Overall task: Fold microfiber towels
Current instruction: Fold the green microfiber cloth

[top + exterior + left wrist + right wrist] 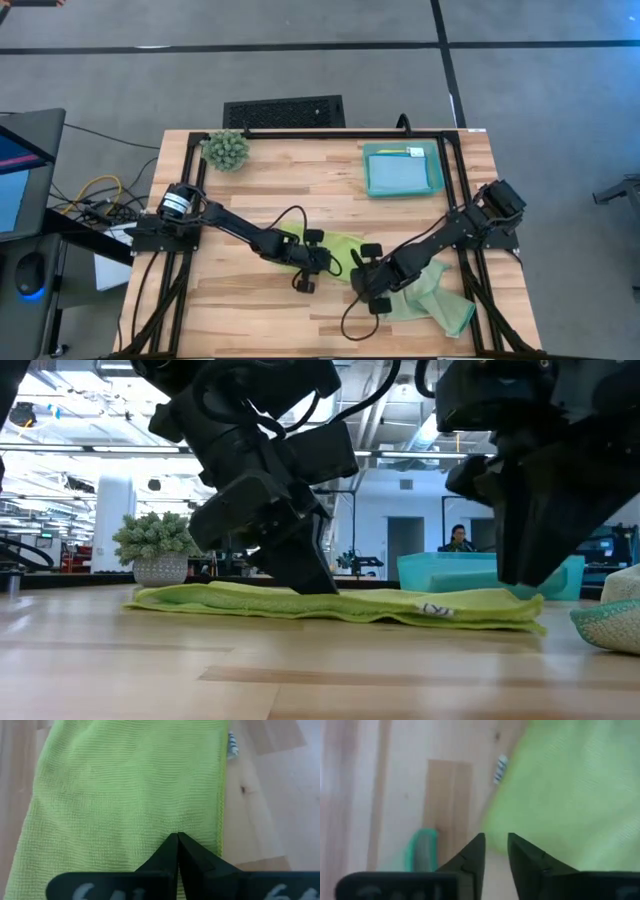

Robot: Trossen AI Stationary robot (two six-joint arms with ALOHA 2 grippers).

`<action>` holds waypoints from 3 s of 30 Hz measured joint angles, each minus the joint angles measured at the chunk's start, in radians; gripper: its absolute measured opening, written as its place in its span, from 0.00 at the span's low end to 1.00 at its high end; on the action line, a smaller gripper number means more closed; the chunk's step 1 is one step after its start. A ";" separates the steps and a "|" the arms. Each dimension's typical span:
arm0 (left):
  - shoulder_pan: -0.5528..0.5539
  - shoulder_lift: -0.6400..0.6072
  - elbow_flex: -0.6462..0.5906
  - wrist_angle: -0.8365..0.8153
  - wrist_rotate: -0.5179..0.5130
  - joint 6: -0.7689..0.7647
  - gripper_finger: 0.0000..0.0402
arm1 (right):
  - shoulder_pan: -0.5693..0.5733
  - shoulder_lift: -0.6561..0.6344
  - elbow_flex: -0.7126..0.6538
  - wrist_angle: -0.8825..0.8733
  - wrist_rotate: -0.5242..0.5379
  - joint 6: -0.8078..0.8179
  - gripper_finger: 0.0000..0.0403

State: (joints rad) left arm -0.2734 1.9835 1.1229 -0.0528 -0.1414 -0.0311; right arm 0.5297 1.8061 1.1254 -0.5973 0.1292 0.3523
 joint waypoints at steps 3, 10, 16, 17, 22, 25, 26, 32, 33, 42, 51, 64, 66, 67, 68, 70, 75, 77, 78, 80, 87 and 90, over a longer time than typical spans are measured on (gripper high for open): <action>-0.013 0.000 0.000 0.002 -0.004 -0.007 0.00 | 0.000 -0.001 0.031 -0.096 0.000 0.000 0.32; -0.056 0.000 0.040 0.046 -0.131 0.020 0.00 | 0.002 -0.090 -0.009 -0.155 0.014 -0.019 0.39; -0.075 0.045 0.108 0.244 -0.064 0.050 0.00 | 0.001 -0.314 -0.164 -0.051 0.157 -0.016 0.36; -0.073 0.068 0.106 0.270 -0.060 0.048 0.00 | -0.006 -0.353 -0.204 -0.012 0.171 -0.012 0.35; -0.041 0.206 0.166 0.343 -0.022 -0.007 0.00 | -0.073 -0.484 -0.412 0.212 0.203 0.017 0.27; -0.035 0.259 0.239 0.311 0.023 -0.025 0.00 | -0.111 -0.501 -0.498 0.355 0.193 0.013 0.19; -0.038 0.279 0.261 0.289 0.028 -0.032 0.00 | -0.123 -0.491 -0.512 0.399 0.178 0.008 0.15; -0.047 0.309 0.326 0.207 0.026 -0.043 0.00 | -0.187 -0.397 -0.525 0.440 0.115 -0.009 0.04; -0.047 0.309 0.324 0.207 0.021 -0.045 0.00 | -0.196 -0.377 -0.525 0.448 0.084 -0.010 0.04; -0.046 0.307 0.323 0.171 0.019 -0.079 0.00 | -0.238 -0.247 -0.521 0.481 0.019 -0.031 0.02; -0.044 0.306 0.322 0.149 0.021 -0.086 0.00 | -0.262 -0.291 -0.524 0.362 0.076 0.014 0.01; -0.056 0.305 0.321 0.104 0.143 -0.138 0.00 | -0.210 -0.446 -0.526 0.278 0.149 0.086 0.01; -0.086 0.289 0.311 0.082 0.188 -0.148 0.00 | -0.190 -0.446 -0.526 0.286 0.149 0.096 0.01; -0.108 0.277 0.297 0.074 0.184 -0.157 0.00 | -0.179 -0.444 -0.526 0.291 0.150 0.107 0.01; -0.129 0.258 0.281 0.058 0.171 -0.167 0.00 | -0.169 -0.442 -0.526 0.292 0.157 0.119 0.01; -0.165 0.211 0.232 0.019 0.132 -0.203 0.00 | -0.148 -0.442 -0.526 0.298 0.174 0.137 0.01; -0.240 0.058 0.046 -0.024 0.049 -0.362 0.00 | -0.105 -0.442 -0.526 0.427 0.217 0.145 0.01; -0.275 -0.007 -0.028 -0.035 0.021 -0.433 0.00 | -0.097 -0.431 -0.526 0.552 0.220 0.119 0.01; -0.294 -0.039 -0.061 -0.044 0.015 -0.466 0.00 | -0.097 -0.408 -0.524 0.645 0.222 0.096 0.01; -0.332 -0.102 -0.124 -0.059 0.013 -0.533 0.00 | -0.106 -0.351 -0.524 0.819 0.220 0.042 0.00; -0.449 -0.250 -0.288 -0.151 -0.071 -0.786 0.00 | -0.244 -0.009 -0.313 1.075 0.122 -0.090 0.00; -0.474 -0.262 -0.333 -0.131 -0.073 -0.848 0.00 | -0.302 0.112 -0.189 1.057 0.053 -0.118 0.00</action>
State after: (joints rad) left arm -0.7475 1.7214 0.7899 -0.1841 -0.2146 -0.8795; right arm 0.2278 1.9182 0.9368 0.4594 0.1823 0.2343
